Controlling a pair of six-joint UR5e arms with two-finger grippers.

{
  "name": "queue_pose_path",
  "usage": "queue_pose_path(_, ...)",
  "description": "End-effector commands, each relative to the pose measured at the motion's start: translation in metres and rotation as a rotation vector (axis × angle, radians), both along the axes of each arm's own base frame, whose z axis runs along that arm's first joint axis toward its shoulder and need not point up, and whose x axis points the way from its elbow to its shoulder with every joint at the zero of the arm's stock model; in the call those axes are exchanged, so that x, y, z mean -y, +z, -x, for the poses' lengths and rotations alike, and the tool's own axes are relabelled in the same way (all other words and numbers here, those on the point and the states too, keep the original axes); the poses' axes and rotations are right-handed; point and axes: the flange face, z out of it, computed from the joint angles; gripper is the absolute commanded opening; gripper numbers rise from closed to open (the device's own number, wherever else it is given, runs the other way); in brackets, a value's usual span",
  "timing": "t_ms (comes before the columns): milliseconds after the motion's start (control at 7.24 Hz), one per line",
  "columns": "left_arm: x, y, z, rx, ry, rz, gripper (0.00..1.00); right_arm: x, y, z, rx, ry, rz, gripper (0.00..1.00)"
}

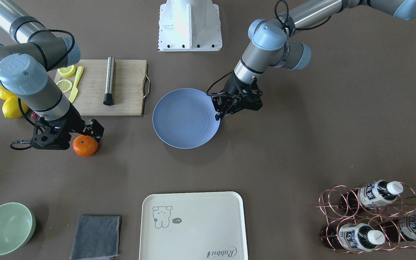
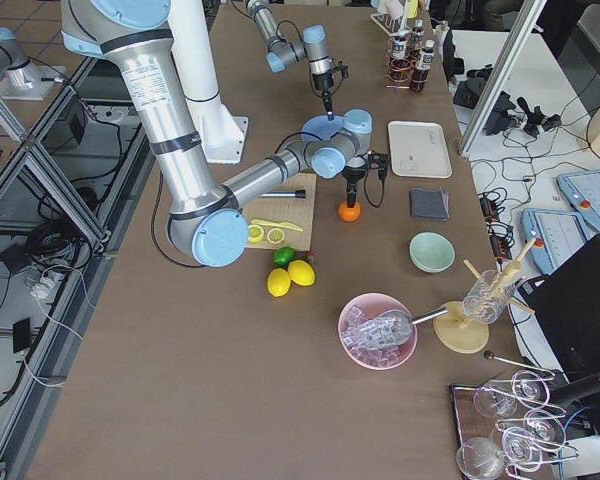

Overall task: Pick orange to plate
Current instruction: 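Lower the right gripper over the orange while the left gripper holds near the plate, then close the right gripper on the orange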

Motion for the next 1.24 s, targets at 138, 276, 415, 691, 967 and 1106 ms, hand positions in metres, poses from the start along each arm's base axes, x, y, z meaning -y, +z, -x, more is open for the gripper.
queue_pose_path(138,-0.005,0.007,-0.018,0.017,0.018,0.012,0.0,0.002,0.019,0.005,-0.032,-0.003,0.015,1.0)
queue_pose_path(276,-0.005,0.01,-0.024,0.026,0.013,0.011,0.0,0.002,0.021,0.005,-0.036,-0.002,0.017,1.0)
queue_pose_path(415,-0.014,0.01,-0.03,0.029,0.019,0.005,0.0,0.002,0.02,0.006,-0.035,-0.001,0.017,1.0)
queue_pose_path(691,-0.018,0.006,-0.032,0.021,0.023,0.001,0.0,0.002,0.02,0.006,-0.036,0.0,0.019,1.0)
queue_pose_path(967,-0.019,0.003,-0.028,0.016,0.022,-0.007,0.98,0.003,0.021,0.006,-0.037,0.002,0.023,1.0)
queue_pose_path(1106,-0.016,0.004,-0.025,0.016,0.016,-0.008,0.98,0.003,0.022,0.008,-0.039,0.002,0.026,1.0)
